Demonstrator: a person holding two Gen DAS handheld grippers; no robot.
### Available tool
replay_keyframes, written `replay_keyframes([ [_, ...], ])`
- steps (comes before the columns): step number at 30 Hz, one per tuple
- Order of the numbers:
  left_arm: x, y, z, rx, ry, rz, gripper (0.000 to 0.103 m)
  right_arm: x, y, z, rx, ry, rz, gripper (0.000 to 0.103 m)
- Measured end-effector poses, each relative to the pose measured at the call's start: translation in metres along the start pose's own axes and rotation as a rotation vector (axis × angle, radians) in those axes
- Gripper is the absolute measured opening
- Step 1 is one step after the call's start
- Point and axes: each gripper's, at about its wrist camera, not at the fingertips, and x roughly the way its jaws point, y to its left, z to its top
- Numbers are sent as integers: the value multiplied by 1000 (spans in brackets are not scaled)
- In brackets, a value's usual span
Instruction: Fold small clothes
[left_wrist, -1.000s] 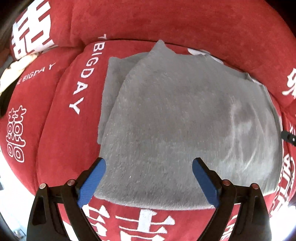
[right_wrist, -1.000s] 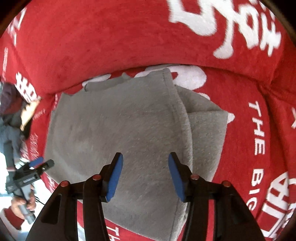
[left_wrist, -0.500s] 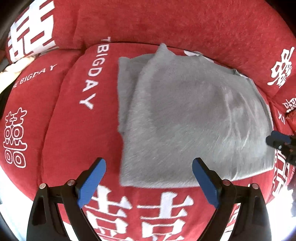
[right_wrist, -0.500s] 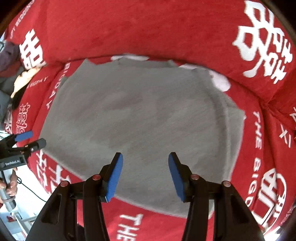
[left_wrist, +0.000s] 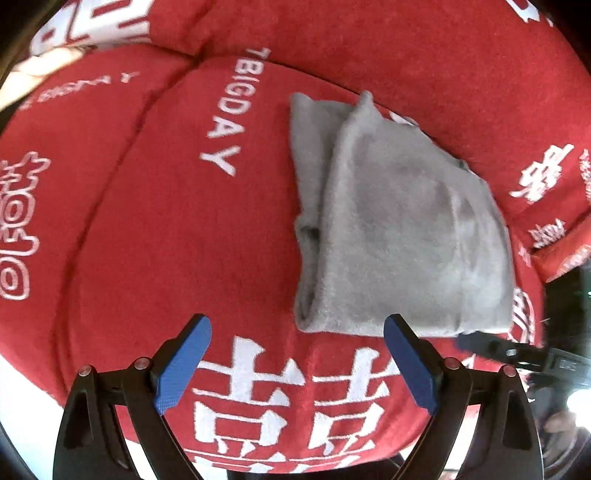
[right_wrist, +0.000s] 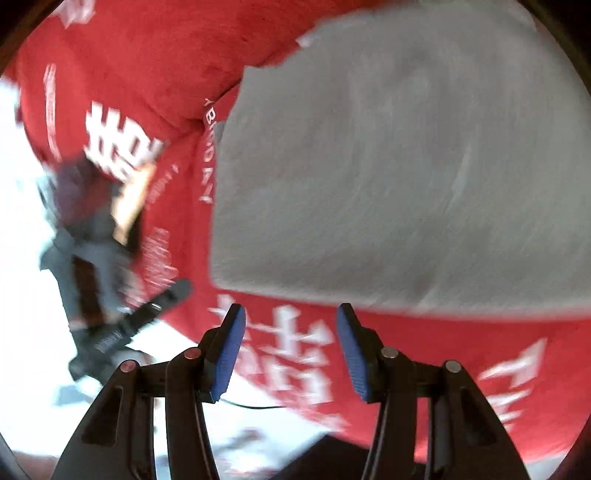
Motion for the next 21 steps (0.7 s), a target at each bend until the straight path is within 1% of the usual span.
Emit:
replay_keyframes([
  [1,2,-2,0,17,3,-17,95,9,-7,-7,58,-1,48,55],
  [4,13,-13,2,83,9,-46,94,26,-21,-17,158,-25,132,55],
  [5,18,-17,4,103,12,-57,89,30,-25,-18,189,-35,160,55],
  [7,28,-21,9,114,34,-72,64,36,-34,-20,259,-69,220,55],
  [8,33,-22,11,111,49,-81,56,38,-38,-19,282,-86,239,55],
  [9,39,-22,13,103,68,-101,37,38,-40,-18,303,-103,257,55],
  [10,43,-21,13,96,77,-105,30,39,-45,-17,338,-128,283,55],
  [11,44,-21,14,91,77,-105,28,39,-48,-16,362,-144,301,55],
  [12,44,-20,14,89,69,-118,14,39,-50,-14,385,-156,316,55],
  [13,42,-17,14,82,69,-133,12,40,-53,-12,418,-165,332,41],
  [14,37,-15,14,71,63,-151,12,40,-54,-10,431,-171,336,23],
  [15,33,-12,13,72,55,-156,12,39,-55,-7,438,-169,336,1],
  [16,29,-11,11,79,48,-148,12,38,-53,-4,437,-168,334,0],
  [17,25,-11,9,90,39,-129,12,33,-50,-2,419,-170,340,0],
  [18,24,-9,3,100,36,-106,12,33,-44,-1,393,-157,327,0],
  [19,26,-7,-1,109,39,-80,12,33,-36,-3,342,-134,282,0],
  [21,36,0,-11,119,62,-13,12,41,-35,-9,319,-105,218,0],
])
